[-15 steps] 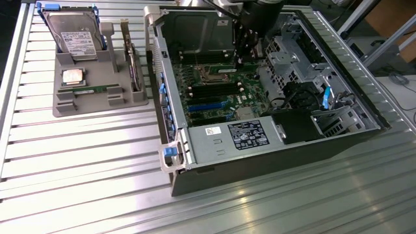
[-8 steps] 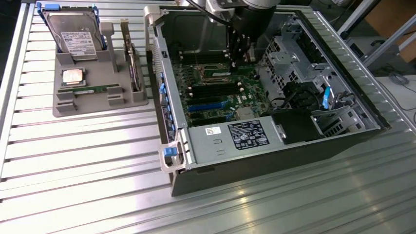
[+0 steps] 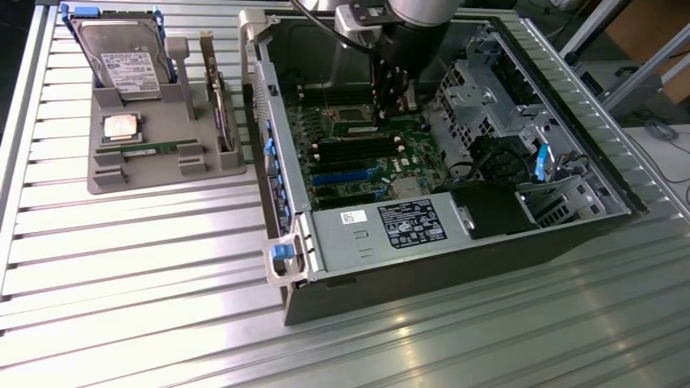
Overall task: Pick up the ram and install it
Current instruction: 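Insert the ram into the slot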
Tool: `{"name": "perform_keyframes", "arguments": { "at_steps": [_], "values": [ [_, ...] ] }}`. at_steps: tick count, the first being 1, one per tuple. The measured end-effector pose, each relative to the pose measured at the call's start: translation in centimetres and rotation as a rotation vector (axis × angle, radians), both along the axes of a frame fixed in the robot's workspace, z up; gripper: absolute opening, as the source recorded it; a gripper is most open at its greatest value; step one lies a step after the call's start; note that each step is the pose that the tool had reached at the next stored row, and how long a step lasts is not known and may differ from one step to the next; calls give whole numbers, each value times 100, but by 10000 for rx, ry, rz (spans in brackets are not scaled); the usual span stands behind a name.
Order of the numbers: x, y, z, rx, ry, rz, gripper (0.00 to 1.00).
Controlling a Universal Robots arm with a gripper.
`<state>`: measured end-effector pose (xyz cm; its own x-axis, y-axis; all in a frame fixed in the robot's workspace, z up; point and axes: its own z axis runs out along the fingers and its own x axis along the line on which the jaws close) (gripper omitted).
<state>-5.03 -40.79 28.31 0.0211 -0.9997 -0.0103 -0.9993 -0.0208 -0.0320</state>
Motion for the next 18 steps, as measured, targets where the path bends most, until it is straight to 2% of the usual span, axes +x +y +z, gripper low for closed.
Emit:
{"name": "perform_keyframes", "arguments": {
  "at_steps": [5, 18],
  "values": [
    [-29, -16, -83, -1, 1, 1, 13],
    [-49, -21, -218, -1, 0, 0, 13]
  ]
}}
